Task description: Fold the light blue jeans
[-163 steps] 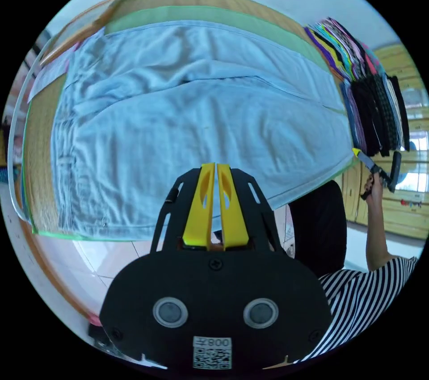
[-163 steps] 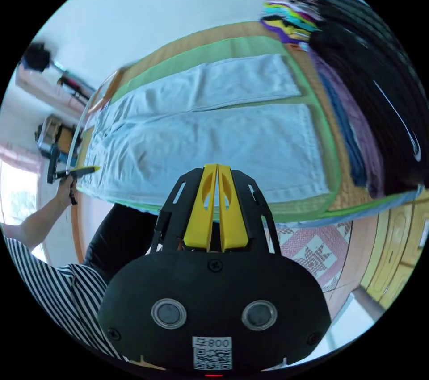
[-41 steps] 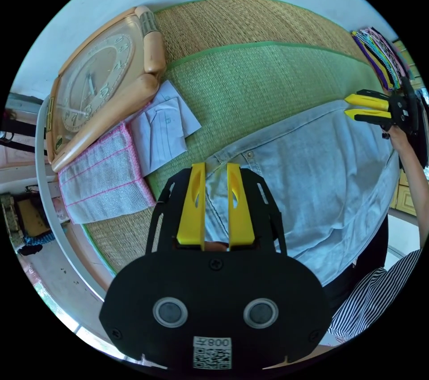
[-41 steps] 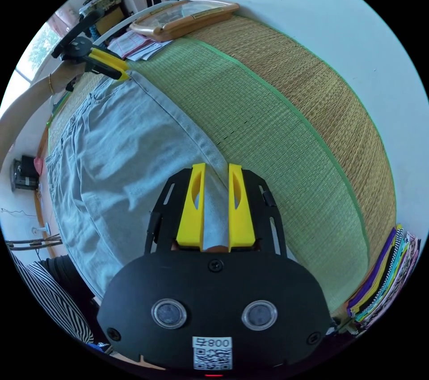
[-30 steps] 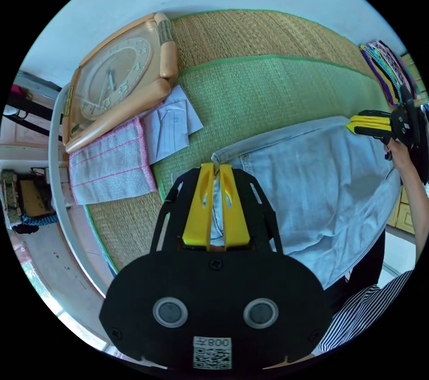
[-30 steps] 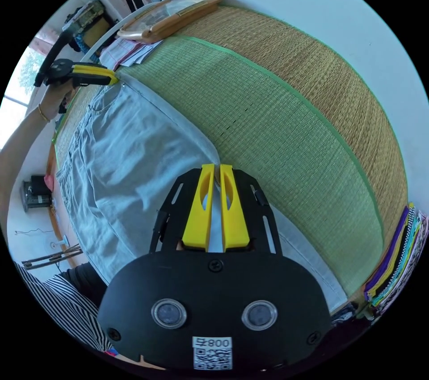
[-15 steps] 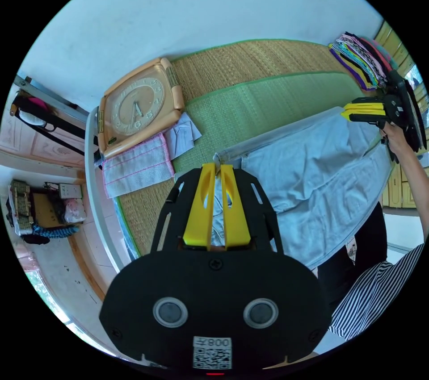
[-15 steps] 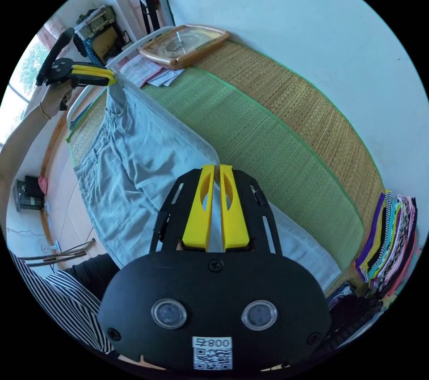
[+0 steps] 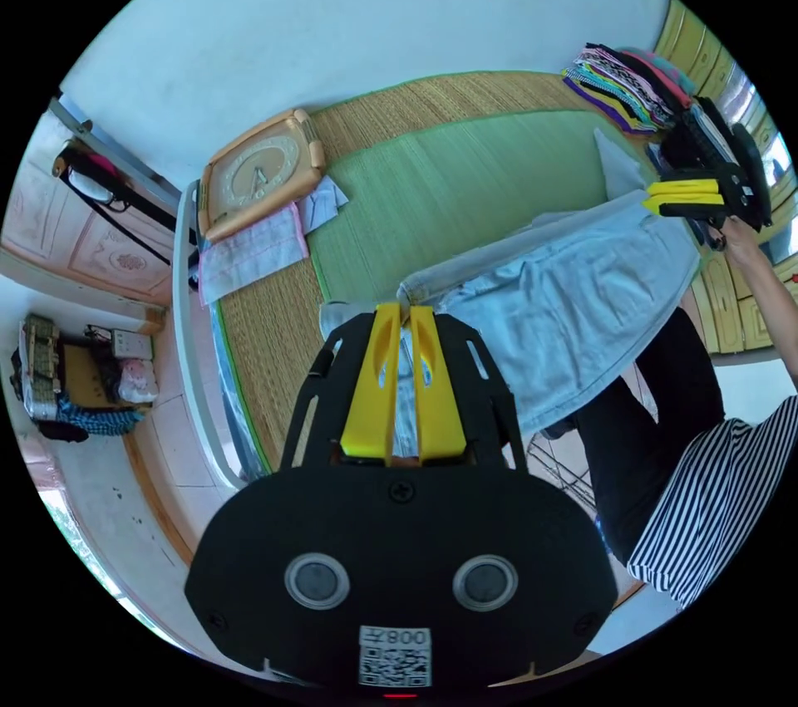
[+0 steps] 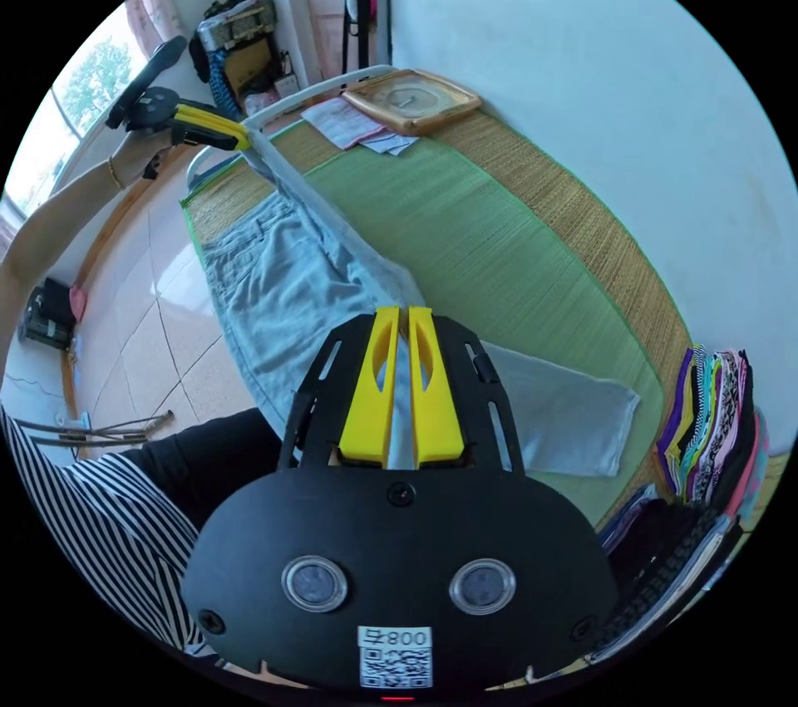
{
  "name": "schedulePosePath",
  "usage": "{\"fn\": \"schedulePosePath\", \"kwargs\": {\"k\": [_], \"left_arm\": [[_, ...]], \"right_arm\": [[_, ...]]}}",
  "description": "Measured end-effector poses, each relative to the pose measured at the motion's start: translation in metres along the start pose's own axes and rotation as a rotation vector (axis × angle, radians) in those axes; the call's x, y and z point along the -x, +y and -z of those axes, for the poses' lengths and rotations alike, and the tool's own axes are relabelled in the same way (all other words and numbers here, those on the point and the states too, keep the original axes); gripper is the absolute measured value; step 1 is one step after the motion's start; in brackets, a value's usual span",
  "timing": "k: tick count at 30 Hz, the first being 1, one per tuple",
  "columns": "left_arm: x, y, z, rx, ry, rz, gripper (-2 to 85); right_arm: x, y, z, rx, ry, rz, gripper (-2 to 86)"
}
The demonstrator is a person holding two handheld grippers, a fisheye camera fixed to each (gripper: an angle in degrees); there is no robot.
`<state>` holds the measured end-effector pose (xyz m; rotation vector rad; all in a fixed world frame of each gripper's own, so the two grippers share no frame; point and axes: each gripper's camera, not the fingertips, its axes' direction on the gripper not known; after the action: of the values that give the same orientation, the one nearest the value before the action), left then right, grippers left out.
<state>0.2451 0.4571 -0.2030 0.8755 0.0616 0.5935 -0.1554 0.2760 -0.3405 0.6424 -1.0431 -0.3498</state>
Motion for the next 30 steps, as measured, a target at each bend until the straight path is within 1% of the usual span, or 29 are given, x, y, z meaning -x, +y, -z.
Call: {"fn": "schedulePosePath", "kwargs": {"k": [5, 8, 15, 21, 30], "left_arm": [[-0.013, 0.083, 0.008, 0.036, 0.047, 0.047, 1.4], [-0.018, 0.124, 0.004, 0.070, 0.069, 0.077, 1.5], [-0.018, 0.195, 0.004, 0.128, 0.109, 0.133, 1.7], [-0.006, 0.237, 0.030, 0.124, 0.121, 0.140, 1.7], [0.020, 0.293, 0.063, 0.165, 0.130, 0.126, 1.5]], "right_arm": [[0.071, 0.033, -0.012, 0.029, 0.002, 0.077, 2.0], [0.105, 0.050, -0.030, 0.063, -0.025, 0.086, 2.0], [0.171, 0.076, -0.082, 0.162, -0.062, 0.122, 2.0], [0.200, 0.085, -0.103, 0.178, -0.084, 0.108, 2.1], [0.233, 0.094, -0.146, 0.230, -0.111, 0.101, 2.2]]}}
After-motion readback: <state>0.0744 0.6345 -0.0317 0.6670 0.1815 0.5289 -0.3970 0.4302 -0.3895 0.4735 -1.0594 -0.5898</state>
